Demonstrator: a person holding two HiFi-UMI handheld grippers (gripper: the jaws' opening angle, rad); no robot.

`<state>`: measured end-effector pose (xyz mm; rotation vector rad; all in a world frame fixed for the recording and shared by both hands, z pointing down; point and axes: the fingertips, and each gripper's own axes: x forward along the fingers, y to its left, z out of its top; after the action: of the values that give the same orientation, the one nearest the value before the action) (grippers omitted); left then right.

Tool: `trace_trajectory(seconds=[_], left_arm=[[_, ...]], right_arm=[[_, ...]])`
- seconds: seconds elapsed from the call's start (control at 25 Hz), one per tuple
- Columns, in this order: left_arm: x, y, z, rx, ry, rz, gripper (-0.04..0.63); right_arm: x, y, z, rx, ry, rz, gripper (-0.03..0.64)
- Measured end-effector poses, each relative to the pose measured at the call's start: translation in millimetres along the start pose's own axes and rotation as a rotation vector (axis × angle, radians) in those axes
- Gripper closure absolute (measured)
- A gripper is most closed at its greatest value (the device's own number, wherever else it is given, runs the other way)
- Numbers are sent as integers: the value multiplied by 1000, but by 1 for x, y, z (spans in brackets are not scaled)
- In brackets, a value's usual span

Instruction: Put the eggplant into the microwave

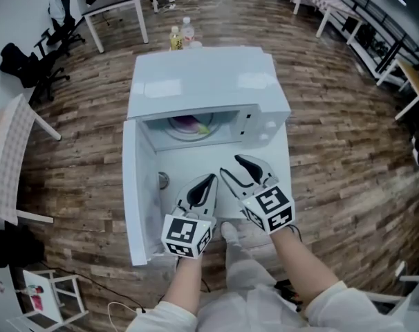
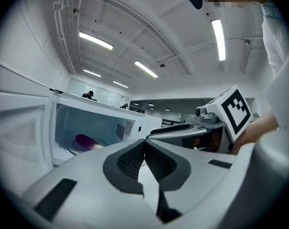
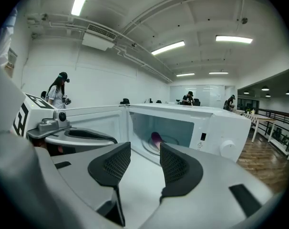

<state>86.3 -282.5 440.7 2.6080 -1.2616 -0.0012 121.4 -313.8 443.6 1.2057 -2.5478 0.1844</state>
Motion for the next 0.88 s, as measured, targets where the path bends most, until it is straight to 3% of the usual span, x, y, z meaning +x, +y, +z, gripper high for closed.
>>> trace_trajectory(seconds=[0.6,0.88], left_arm=[[-67,-73,37,50,-59,-138,593],[-130,-115,63,91,-91,-188,594]], right_arm=[[-100,59,31,41,-127,-25,423],[-159,115,49,70,-230,-16,544]])
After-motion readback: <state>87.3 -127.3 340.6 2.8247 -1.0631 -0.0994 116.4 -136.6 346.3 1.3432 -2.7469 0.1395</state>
